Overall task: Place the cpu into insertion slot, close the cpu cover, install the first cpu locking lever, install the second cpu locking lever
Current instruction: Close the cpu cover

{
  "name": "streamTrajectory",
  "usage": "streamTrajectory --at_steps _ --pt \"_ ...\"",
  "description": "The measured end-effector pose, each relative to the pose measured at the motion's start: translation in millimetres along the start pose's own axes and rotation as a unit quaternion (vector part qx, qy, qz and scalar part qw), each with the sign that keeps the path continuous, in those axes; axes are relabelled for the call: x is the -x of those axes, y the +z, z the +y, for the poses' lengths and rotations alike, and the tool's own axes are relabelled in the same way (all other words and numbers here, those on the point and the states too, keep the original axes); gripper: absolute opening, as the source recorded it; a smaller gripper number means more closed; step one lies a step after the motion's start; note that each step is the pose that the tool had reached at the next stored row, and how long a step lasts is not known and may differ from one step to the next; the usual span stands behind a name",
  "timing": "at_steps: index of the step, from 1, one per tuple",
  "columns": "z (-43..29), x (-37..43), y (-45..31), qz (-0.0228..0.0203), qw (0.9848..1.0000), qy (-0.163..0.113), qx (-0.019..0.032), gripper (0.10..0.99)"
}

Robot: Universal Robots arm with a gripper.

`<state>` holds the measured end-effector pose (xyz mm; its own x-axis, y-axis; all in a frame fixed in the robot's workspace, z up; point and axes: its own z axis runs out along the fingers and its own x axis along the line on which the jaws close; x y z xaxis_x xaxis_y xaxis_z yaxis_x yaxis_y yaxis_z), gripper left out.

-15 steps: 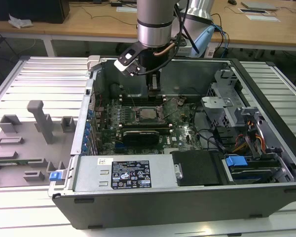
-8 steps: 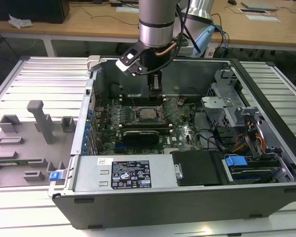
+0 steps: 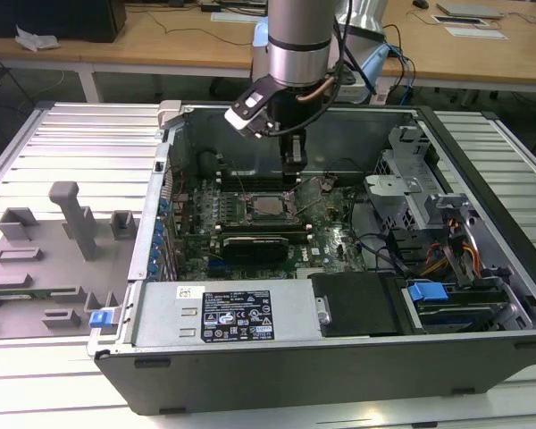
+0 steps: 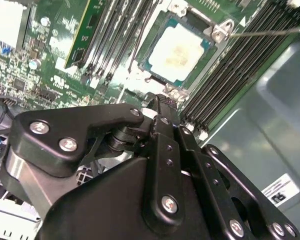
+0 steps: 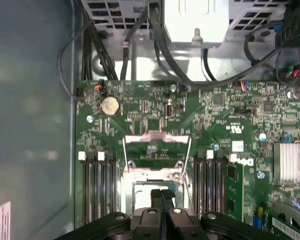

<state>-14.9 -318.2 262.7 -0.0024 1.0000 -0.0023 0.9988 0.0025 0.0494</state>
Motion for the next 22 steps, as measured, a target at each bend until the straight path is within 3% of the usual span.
streamTrajectory --at_steps 7,11,14,16,20,22 --pt "23.3 0.5 1.1 0.0 1.0 0.0 -0.0001 0.106" --pt "42.7 0.9 2.1 0.0 1.0 0.0 -0.0002 0.106" --pt "63.1 1.0 3.3 0.0002 1.0 -0.003 -0.0003 0.106" --pt "66.4 1.0 6.5 0.0001 1.0 -0.003 -0.0011 0.106" --pt "67.7 1.2 21.2 0.0001 1.0 -0.003 -0.0062 0.106" --pt "67.7 1.2 21.8 0.0001 1.0 -0.003 -0.0064 0.106"
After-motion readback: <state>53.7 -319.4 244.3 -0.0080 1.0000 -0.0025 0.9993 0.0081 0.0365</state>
